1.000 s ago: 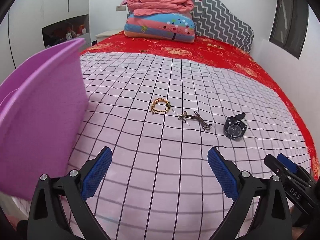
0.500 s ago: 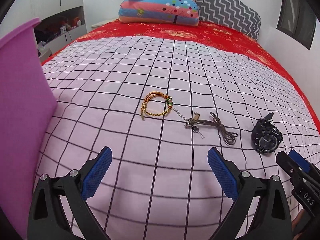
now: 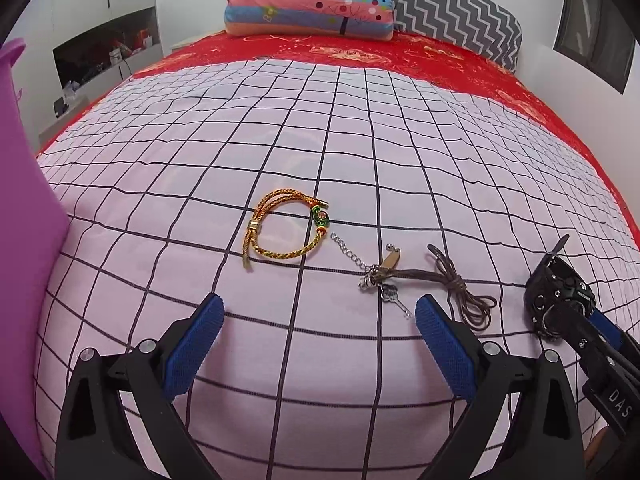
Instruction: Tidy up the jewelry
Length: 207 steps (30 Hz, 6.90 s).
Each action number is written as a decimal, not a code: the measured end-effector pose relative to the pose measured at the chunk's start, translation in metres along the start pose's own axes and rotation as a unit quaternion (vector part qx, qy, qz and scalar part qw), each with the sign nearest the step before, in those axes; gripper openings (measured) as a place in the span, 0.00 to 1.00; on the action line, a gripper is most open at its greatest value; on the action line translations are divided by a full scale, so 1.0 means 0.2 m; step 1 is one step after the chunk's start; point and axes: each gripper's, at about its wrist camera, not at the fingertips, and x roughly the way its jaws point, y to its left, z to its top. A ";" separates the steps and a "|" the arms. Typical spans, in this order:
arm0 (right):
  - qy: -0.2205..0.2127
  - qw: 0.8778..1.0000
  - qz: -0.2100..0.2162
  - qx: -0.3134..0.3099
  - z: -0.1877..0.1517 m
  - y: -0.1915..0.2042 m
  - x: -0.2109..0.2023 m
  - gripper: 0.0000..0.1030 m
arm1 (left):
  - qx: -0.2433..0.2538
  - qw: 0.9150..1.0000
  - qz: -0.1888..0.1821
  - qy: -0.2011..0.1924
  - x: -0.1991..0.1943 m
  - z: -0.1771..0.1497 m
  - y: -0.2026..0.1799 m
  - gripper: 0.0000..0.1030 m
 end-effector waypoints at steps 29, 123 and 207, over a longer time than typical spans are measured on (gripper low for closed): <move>0.009 1.000 -0.006 -0.028 0.06 0.04 0.16 0.66 | 0.007 0.999 -0.042 0.017 0.15 0.09 -0.10 0.08; 0.021 0.926 0.226 -0.301 -0.20 2.16 -0.88 0.67 | -0.221 0.967 0.115 -0.056 -1.41 -0.34 1.66 0.79; 0.031 0.946 0.157 -0.283 -0.14 1.98 -0.98 0.67 | -0.255 0.951 0.177 -0.007 -1.56 -0.35 1.57 0.94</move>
